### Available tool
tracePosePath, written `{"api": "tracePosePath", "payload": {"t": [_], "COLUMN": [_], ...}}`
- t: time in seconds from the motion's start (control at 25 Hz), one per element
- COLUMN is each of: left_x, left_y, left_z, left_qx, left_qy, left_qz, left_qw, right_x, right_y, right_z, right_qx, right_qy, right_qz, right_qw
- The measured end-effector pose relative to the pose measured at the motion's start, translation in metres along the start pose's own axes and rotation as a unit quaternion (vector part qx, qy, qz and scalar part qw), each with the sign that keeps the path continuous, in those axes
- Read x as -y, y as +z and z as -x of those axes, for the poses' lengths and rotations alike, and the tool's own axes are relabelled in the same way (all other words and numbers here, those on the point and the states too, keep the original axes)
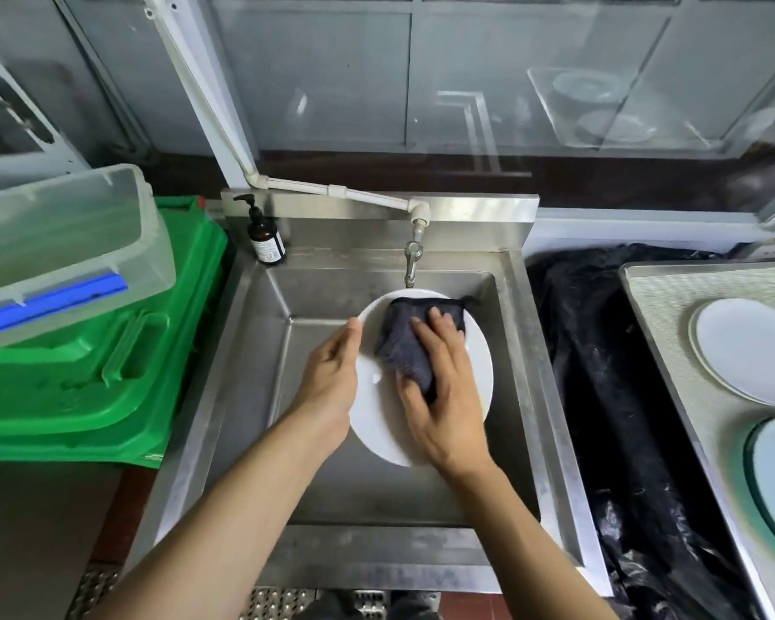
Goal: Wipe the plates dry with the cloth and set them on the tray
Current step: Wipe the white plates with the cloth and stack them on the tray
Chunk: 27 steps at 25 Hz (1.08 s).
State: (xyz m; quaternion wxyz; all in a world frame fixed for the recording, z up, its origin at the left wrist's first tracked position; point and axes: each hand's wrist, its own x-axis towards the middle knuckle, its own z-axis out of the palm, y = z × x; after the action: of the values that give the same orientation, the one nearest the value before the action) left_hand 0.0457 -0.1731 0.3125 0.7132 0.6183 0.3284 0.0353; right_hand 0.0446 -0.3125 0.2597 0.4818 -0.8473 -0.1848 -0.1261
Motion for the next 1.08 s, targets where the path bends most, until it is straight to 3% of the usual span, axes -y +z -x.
{"api": "tracePosePath", "payload": {"t": [0.12,0.32,0.52,0.72,0.92,1.08], "left_x": [-0.007,-0.003,-0.019,-0.014,-0.027,-0.021], "left_y": [-0.012,-0.036,-0.045,-0.062,-0.064,-0.074], "left_z": [0.000,0.008,0.010,0.010,0.007,0.007], "left_qx": [0.013,0.049,0.065,0.062,0.062,0.064], "left_qy": [-0.014,-0.014,0.000,0.017,0.041,0.031], "left_qz": [0.066,0.023,0.060,0.018,0.036,0.035], "left_qw": [0.998,0.998,0.996,0.998,0.997,0.997], "right_x": [0.019,0.030,0.064,0.057,0.085,0.070], "right_y": [0.016,0.016,0.051,0.041,0.062,0.043], "right_z": [0.008,-0.020,-0.001,-0.022,0.002,-0.018], "right_qx": [0.065,-0.053,-0.003,-0.101,-0.010,-0.114], "right_qy": [-0.077,0.081,-0.002,0.115,0.007,0.093], "right_qz": [0.004,-0.014,-0.039,-0.048,-0.060,-0.034], "right_qw": [0.995,0.995,0.999,0.987,0.998,0.989]}}
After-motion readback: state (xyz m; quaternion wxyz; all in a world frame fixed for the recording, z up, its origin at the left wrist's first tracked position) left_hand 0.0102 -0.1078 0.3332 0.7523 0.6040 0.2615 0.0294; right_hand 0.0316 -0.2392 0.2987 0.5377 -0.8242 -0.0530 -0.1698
